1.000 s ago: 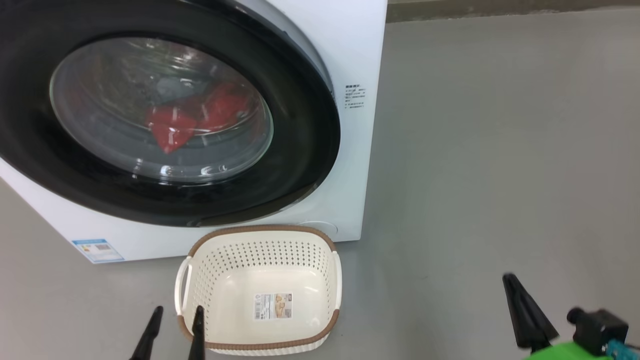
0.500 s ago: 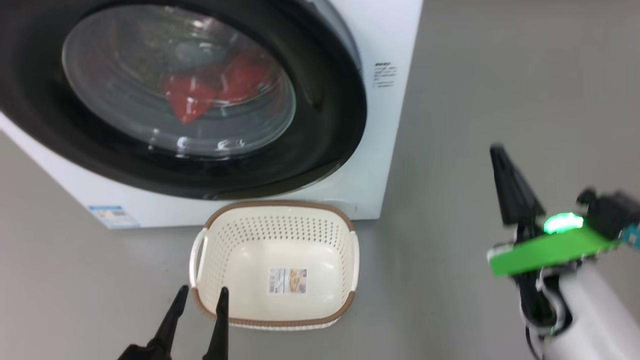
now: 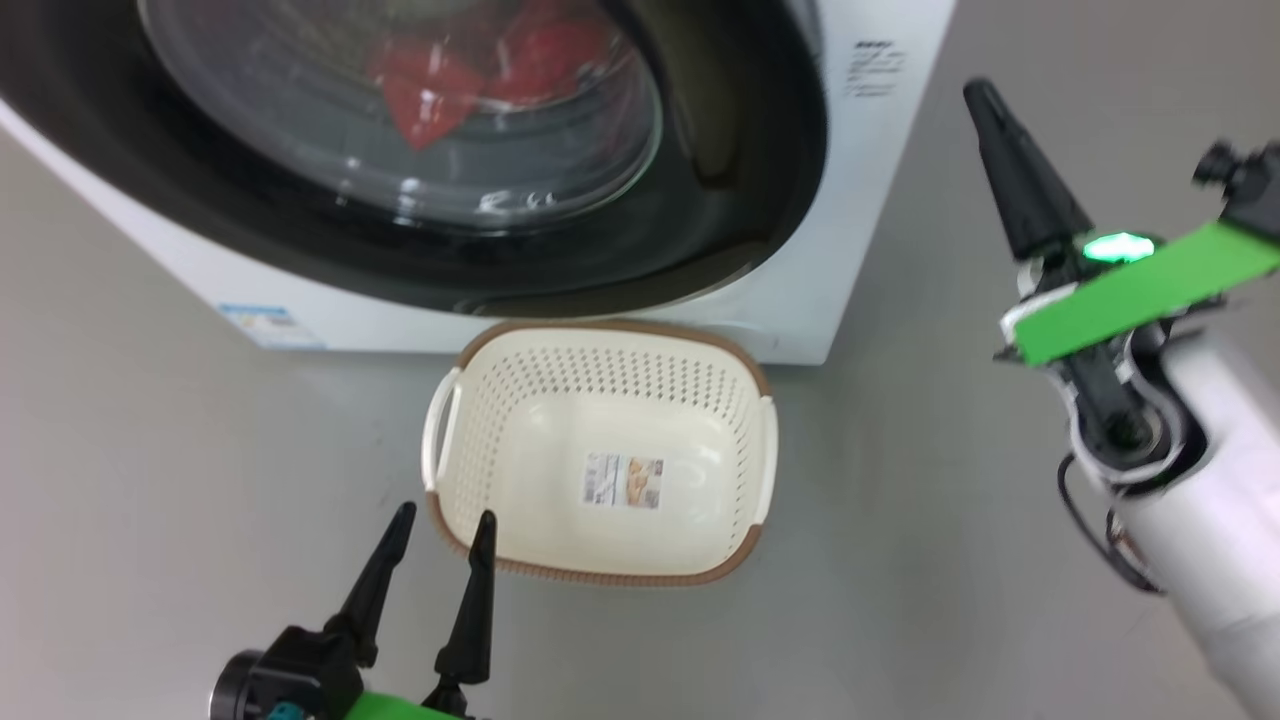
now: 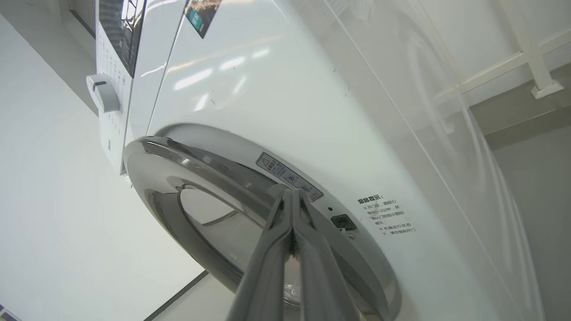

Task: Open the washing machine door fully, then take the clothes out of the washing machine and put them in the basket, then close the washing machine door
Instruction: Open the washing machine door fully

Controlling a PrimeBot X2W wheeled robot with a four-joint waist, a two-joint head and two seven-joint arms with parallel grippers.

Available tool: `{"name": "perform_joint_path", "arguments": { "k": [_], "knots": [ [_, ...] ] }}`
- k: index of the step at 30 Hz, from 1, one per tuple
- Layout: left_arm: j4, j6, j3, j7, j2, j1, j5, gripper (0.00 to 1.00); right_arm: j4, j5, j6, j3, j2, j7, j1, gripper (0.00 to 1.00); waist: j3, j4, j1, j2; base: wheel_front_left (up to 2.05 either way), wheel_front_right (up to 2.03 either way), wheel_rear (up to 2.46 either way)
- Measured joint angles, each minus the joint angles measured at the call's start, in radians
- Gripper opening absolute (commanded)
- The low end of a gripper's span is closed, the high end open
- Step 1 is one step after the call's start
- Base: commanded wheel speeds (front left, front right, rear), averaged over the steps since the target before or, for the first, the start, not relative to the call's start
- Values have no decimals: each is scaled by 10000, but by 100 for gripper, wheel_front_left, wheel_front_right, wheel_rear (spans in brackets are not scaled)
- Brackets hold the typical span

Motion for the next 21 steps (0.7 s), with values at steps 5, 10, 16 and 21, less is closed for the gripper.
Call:
{"name": "perform_joint_path", "arguments": {
  "k": [5, 10, 16, 21],
  "knots": [
    [38, 0, -167, 0, -4, -297, -86, 100, -291, 2082, 0, 408, -579, 1197, -805, 0, 458, 320, 0, 0, 0, 0, 0],
    [52, 4, -347, 0, -13, -583, -245, 100, -372, 3444, 0, 453, -1058, 2550, -1499, 0, 924, 574, 0, 1, 0, 0, 0],
    [50, 10, -575, 0, -23, -911, -339, 100, -157, 4681, 0, 238, -1131, 4236, -2168, 0, 1463, 781, 0, 1, 0, 0, 0],
    [40, 25, -713, 0, -27, -1140, -414, 100, 196, 5189, 0, -236, -1089, 5114, -2685, 0, 1851, 938, 0, 0, 0, 0, 0]
  ]
}}
